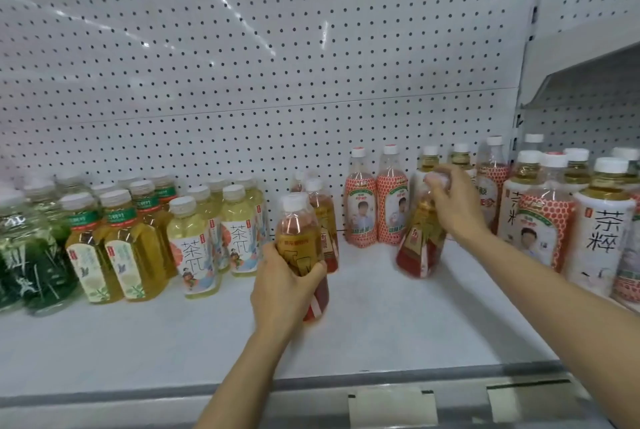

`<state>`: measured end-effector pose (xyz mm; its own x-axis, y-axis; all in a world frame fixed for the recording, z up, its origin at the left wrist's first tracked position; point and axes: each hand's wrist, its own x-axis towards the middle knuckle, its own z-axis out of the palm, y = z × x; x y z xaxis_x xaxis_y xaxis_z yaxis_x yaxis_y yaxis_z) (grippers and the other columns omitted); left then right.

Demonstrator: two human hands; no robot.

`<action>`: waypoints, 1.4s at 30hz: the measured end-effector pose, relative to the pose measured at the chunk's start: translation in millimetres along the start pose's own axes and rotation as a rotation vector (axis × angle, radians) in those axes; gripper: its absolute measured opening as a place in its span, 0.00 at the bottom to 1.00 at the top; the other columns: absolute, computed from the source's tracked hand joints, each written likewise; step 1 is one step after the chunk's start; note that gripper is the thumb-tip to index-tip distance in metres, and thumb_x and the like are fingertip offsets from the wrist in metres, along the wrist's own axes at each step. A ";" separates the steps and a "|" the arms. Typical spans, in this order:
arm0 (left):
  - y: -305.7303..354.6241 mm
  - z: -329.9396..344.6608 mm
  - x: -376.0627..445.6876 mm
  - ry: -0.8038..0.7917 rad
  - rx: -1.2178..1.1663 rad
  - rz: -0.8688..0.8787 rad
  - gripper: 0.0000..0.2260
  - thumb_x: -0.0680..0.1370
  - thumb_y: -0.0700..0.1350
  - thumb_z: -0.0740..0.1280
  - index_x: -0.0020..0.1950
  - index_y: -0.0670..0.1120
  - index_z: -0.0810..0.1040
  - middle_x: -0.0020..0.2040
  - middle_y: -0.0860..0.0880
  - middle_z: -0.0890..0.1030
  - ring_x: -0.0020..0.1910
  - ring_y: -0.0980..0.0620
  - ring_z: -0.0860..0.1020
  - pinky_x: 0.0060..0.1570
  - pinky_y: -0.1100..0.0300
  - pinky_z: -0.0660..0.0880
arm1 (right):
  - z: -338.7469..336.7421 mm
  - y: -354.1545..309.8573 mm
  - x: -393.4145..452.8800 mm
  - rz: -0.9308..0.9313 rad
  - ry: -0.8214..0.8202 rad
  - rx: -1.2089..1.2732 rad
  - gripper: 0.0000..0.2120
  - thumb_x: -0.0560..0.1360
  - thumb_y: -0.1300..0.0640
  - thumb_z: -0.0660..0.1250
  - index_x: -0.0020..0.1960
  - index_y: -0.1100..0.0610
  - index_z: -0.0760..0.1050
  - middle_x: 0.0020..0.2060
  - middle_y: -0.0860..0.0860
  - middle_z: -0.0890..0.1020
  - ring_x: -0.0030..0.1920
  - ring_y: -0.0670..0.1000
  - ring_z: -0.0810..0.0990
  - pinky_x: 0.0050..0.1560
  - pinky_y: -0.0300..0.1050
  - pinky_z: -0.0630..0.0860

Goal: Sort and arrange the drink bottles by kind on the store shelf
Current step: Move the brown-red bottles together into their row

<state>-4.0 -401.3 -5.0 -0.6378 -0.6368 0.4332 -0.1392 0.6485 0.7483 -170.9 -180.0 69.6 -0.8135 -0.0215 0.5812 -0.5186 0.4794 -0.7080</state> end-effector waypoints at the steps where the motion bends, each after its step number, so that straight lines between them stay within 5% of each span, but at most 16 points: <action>1: -7.2 -7.1 1.9 0.020 0.016 -0.013 0.28 0.68 0.60 0.74 0.60 0.52 0.64 0.50 0.54 0.76 0.47 0.50 0.77 0.46 0.50 0.78 | 5.8 -9.4 -8.2 -0.030 -0.017 0.034 0.20 0.81 0.50 0.59 0.68 0.60 0.69 0.66 0.56 0.73 0.65 0.54 0.72 0.64 0.52 0.70; 5: -34.2 -36.3 9.8 0.084 0.059 -0.107 0.28 0.71 0.58 0.74 0.61 0.49 0.63 0.51 0.51 0.73 0.47 0.49 0.73 0.47 0.50 0.76 | 28.0 -37.6 -34.4 -0.119 -0.099 0.128 0.17 0.81 0.49 0.58 0.66 0.57 0.71 0.63 0.53 0.74 0.64 0.51 0.72 0.65 0.57 0.71; 11: -58.6 -59.9 24.4 0.121 0.095 -0.140 0.32 0.70 0.60 0.74 0.65 0.46 0.65 0.55 0.47 0.77 0.51 0.44 0.77 0.49 0.45 0.78 | 39.4 -63.0 -61.2 -0.236 -0.165 0.120 0.17 0.82 0.51 0.58 0.67 0.58 0.70 0.64 0.53 0.74 0.63 0.47 0.71 0.65 0.51 0.70; 16: -62.8 -60.3 26.5 0.126 0.102 -0.145 0.32 0.71 0.60 0.74 0.65 0.45 0.65 0.57 0.44 0.78 0.54 0.41 0.78 0.50 0.42 0.79 | 34.6 -61.0 -63.4 -0.189 -0.176 0.174 0.19 0.82 0.49 0.56 0.68 0.57 0.68 0.64 0.52 0.74 0.64 0.49 0.73 0.65 0.53 0.72; 20: -61.1 -53.6 16.7 0.177 0.052 -0.151 0.38 0.71 0.58 0.75 0.72 0.43 0.62 0.69 0.42 0.71 0.67 0.39 0.70 0.63 0.40 0.73 | 32.6 -56.8 -64.8 -0.152 -0.190 0.219 0.18 0.82 0.48 0.56 0.68 0.55 0.67 0.63 0.54 0.76 0.61 0.51 0.76 0.60 0.49 0.74; 23: -39.5 -47.8 -2.6 0.441 0.050 0.011 0.39 0.72 0.51 0.75 0.76 0.40 0.60 0.75 0.40 0.63 0.74 0.41 0.60 0.74 0.46 0.58 | 34.0 -61.0 -63.8 -0.168 -0.204 0.197 0.18 0.82 0.49 0.57 0.68 0.56 0.66 0.61 0.52 0.75 0.60 0.52 0.76 0.61 0.54 0.74; 25: -21.2 -39.5 -11.3 0.541 0.007 0.222 0.32 0.74 0.46 0.73 0.73 0.41 0.64 0.74 0.42 0.64 0.73 0.43 0.61 0.74 0.51 0.57 | 36.7 -65.0 -62.1 -0.162 -0.247 0.187 0.19 0.82 0.49 0.57 0.68 0.58 0.66 0.59 0.49 0.74 0.58 0.51 0.76 0.61 0.55 0.75; 29: -0.2 2.3 -6.2 0.318 0.091 0.362 0.22 0.78 0.45 0.67 0.70 0.43 0.69 0.73 0.44 0.65 0.74 0.44 0.61 0.74 0.50 0.60 | 46.9 -60.1 -56.8 -0.139 -0.292 0.171 0.20 0.80 0.45 0.58 0.69 0.52 0.65 0.61 0.49 0.76 0.57 0.50 0.77 0.61 0.59 0.75; 34: 4.3 52.1 20.4 -0.051 0.018 0.021 0.30 0.79 0.50 0.67 0.75 0.41 0.59 0.73 0.42 0.63 0.72 0.41 0.64 0.71 0.45 0.66 | 49.2 -33.7 -75.2 -0.013 -0.358 0.331 0.43 0.66 0.37 0.71 0.74 0.42 0.53 0.65 0.44 0.73 0.62 0.49 0.75 0.62 0.55 0.73; 36: 9.1 60.3 35.9 -0.095 0.014 -0.048 0.36 0.77 0.54 0.70 0.76 0.40 0.57 0.72 0.41 0.63 0.70 0.40 0.67 0.68 0.44 0.68 | 56.1 -14.2 -85.6 0.038 -0.356 0.188 0.49 0.58 0.34 0.75 0.72 0.47 0.58 0.64 0.45 0.72 0.63 0.49 0.73 0.63 0.55 0.73; 42: 15.0 75.6 69.3 -0.119 0.032 -0.101 0.42 0.72 0.59 0.73 0.74 0.39 0.56 0.71 0.40 0.67 0.68 0.39 0.69 0.65 0.44 0.71 | 74.5 5.9 -87.4 0.126 -0.418 0.094 0.36 0.59 0.43 0.80 0.63 0.50 0.70 0.53 0.46 0.80 0.54 0.48 0.79 0.56 0.49 0.79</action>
<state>-107.6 -404.2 -1.7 -0.7042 -0.6470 0.2922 -0.2305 0.5977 0.7678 -122.6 -240.7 -15.3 -0.8985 -0.3299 0.2895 -0.4142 0.4194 -0.8078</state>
